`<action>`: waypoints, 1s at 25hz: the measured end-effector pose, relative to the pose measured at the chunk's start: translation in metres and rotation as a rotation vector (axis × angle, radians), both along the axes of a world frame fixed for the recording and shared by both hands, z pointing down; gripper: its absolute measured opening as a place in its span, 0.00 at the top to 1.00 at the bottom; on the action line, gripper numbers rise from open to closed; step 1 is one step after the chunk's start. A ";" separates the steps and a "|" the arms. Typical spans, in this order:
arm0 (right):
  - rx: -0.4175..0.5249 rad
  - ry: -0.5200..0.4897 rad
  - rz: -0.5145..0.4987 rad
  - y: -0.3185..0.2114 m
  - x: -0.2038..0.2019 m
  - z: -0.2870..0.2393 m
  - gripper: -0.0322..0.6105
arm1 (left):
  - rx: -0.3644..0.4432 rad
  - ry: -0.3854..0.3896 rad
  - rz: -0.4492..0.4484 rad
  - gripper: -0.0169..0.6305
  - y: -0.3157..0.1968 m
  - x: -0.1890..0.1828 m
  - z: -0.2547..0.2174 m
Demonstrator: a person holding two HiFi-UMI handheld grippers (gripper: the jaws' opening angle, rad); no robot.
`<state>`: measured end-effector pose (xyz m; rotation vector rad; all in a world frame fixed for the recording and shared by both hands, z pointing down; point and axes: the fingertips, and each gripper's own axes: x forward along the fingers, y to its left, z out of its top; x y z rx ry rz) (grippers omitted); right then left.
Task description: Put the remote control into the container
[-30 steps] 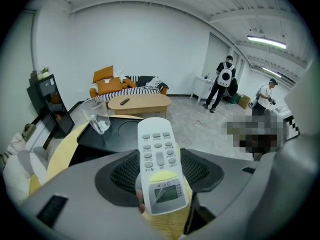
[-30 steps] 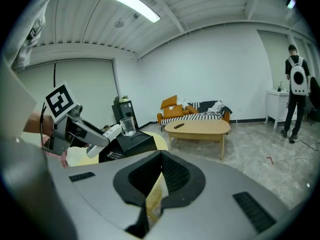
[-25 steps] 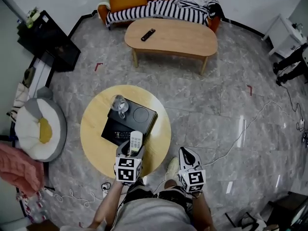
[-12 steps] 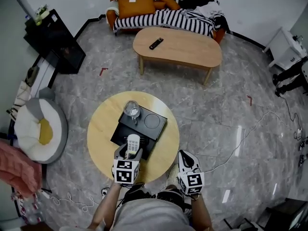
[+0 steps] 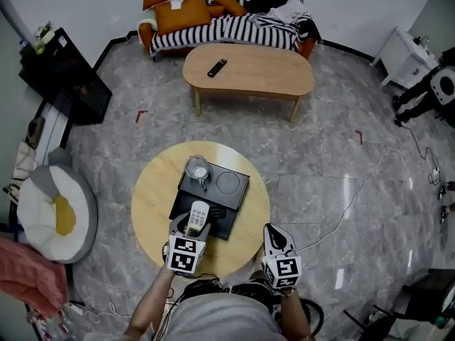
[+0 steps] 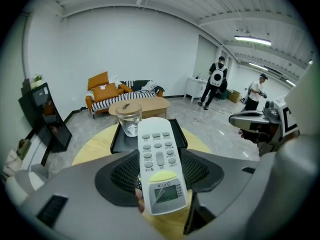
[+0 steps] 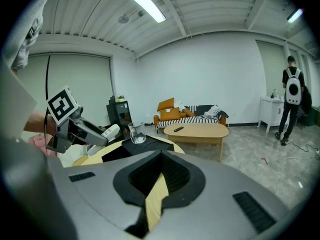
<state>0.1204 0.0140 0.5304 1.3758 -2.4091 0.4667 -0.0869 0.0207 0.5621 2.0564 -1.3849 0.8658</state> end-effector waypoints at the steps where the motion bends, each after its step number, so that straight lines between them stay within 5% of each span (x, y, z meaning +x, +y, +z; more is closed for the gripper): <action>1: 0.002 0.003 0.017 0.002 0.000 -0.001 0.94 | -0.001 -0.008 0.028 0.57 0.000 -0.001 0.001; 25: 0.001 0.036 0.280 0.050 0.011 -0.003 0.94 | 0.037 -0.292 0.720 0.57 -0.003 0.017 0.059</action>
